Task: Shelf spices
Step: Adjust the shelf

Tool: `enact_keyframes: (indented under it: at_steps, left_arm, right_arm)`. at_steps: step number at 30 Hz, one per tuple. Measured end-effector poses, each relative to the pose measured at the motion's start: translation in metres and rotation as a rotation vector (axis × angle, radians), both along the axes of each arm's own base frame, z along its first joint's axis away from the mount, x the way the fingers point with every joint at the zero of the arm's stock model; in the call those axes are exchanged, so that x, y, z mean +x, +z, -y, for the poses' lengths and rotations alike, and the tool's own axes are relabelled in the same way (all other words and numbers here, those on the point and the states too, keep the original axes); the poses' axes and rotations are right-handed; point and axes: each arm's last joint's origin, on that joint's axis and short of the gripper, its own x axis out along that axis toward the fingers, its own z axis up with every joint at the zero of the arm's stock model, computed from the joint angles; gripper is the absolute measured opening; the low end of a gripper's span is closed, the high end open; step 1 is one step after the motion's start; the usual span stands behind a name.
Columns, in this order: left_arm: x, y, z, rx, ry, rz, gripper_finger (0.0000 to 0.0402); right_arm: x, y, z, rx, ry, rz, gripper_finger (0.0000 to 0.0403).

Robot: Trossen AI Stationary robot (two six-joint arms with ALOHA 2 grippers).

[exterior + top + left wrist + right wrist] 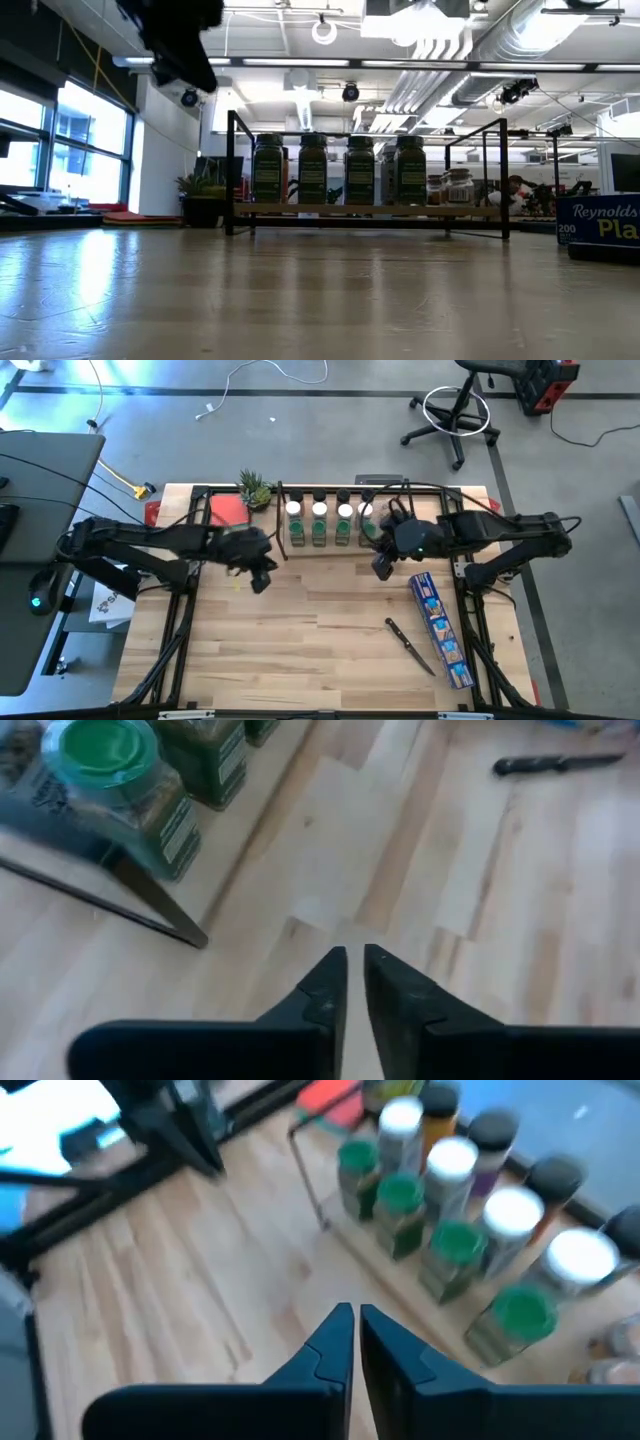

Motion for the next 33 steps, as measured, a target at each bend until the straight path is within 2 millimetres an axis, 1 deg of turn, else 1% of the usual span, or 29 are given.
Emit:
enact_keyframes:
  at_steps: [3,7,15,19,27,31,33]
  left_arm:
    - [0.009,-0.012,-0.015,0.022,0.010,-0.055,0.0004]
    - [0.014,-0.021,-0.030,0.053,0.024,-0.104,0.0004]
    - [0.012,-0.026,-0.055,0.102,0.031,-0.146,0.0001]
    - [0.011,-0.027,-0.061,0.109,0.029,-0.151,0.0001]
    - [0.009,-0.026,-0.068,0.124,0.035,-0.152,0.0001]
    - [0.008,-0.025,-0.068,0.100,0.022,-0.141,0.0000]
    - [0.006,-0.023,-0.064,0.064,0.008,-0.130,0.0000]
  right_arm:
    - [-0.005,0.010,-0.004,-0.024,-0.010,0.019,0.0016]
    - [-0.009,0.012,-0.008,-0.015,-0.033,0.011,0.0016]
    - [-0.013,0.009,-0.014,0.018,-0.048,-0.013,0.0016]
    - [-0.014,0.009,-0.016,0.018,-0.038,-0.016,0.0016]
    - [-0.015,0.008,-0.017,0.016,-0.032,-0.024,0.0016]
    - [-0.015,0.008,-0.018,0.019,-0.025,-0.030,0.0016]
    - [-0.019,0.009,-0.020,0.029,0.007,-0.041,0.0016]
